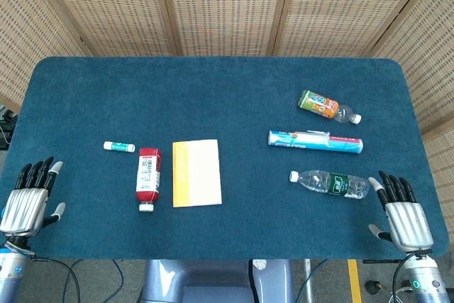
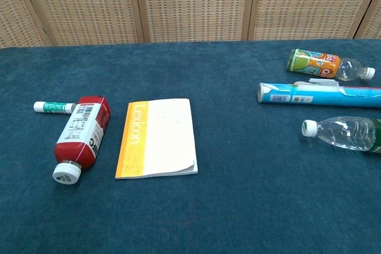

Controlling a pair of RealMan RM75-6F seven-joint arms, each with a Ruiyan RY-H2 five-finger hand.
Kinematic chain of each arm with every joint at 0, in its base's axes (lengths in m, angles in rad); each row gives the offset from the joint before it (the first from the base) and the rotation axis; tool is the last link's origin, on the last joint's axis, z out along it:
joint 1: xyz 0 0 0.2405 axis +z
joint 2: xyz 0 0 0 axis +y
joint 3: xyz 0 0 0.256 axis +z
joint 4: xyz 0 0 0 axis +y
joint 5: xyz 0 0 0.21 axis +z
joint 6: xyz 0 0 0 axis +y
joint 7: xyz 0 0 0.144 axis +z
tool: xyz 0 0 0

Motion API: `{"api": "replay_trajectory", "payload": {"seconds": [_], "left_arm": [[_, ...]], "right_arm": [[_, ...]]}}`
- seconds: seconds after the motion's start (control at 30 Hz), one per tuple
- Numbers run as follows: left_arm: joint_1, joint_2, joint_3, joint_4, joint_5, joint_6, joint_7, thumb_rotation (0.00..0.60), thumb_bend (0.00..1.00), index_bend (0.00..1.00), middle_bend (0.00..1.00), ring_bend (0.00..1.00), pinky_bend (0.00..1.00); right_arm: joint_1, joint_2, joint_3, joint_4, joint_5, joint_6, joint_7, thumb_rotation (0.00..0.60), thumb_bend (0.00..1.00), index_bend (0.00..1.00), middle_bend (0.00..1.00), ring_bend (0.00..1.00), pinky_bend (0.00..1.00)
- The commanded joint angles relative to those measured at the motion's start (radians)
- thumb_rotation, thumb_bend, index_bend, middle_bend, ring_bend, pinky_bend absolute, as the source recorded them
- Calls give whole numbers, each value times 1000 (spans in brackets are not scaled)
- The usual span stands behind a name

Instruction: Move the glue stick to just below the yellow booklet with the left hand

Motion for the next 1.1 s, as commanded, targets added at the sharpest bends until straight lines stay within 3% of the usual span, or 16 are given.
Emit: {"api": "replay_trajectory", "payload": {"seconds": [0.03,0.3,0.67,1.1], "left_arm": [[0,4,-4,-2,-4,0,-10,600,329,0,0,0,0],[-52,20,-69,18,-88,-66,-42,600,335,15,0,0,0],[-180,27,-147,88,-243,-261,-45,600,334,241,0,0,0],[-364,-76,-203,269,-441,-461,46,600,345,359,0,0,0]], "right_arm": [[-1,3,1,-3,-2,4,6,600,0,102,0,0,29],[-3,8,-1,-8,-2,5,11,600,0,102,0,0,29],[1,2,2,-2,10,-7,6,600,0,102,0,0,29],[6,-7,4,7,24,-22,-4,600,0,102,0,0,29]]}}
